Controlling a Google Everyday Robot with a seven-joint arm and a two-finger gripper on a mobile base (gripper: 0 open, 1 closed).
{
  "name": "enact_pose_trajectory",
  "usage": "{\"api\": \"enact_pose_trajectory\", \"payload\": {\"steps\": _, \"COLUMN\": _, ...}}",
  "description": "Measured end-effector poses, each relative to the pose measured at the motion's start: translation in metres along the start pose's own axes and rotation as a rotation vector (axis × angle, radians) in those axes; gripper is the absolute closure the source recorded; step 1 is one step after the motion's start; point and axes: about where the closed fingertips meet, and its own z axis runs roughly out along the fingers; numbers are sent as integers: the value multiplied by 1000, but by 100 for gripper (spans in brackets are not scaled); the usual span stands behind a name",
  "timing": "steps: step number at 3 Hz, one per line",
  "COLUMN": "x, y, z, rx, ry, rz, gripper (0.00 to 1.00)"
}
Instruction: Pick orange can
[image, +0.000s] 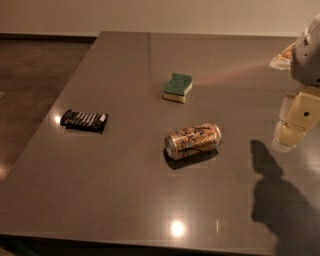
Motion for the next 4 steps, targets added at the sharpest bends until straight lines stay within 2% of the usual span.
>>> {"api": "enact_pose_trajectory", "payload": {"steps": 1, "x": -1, "y": 0, "z": 0, "rx": -2, "ry": -2, "rz": -1, "gripper": 0}}
{"api": "enact_pose_trajectory", "payload": {"steps": 2, "x": -11, "y": -4, "z": 4, "rx": -31, "ry": -33, "rz": -13, "gripper": 0}}
{"api": "enact_pose_trajectory", "payload": {"steps": 3, "x": -32, "y": -10, "z": 21, "rx": -72, "ry": -89, "rz": -43, "gripper": 0}}
{"api": "enact_pose_trajectory", "payload": {"steps": 4, "x": -63, "y": -7, "z": 47, "rx": -132, "ry": -161, "rz": -107, "gripper": 0}}
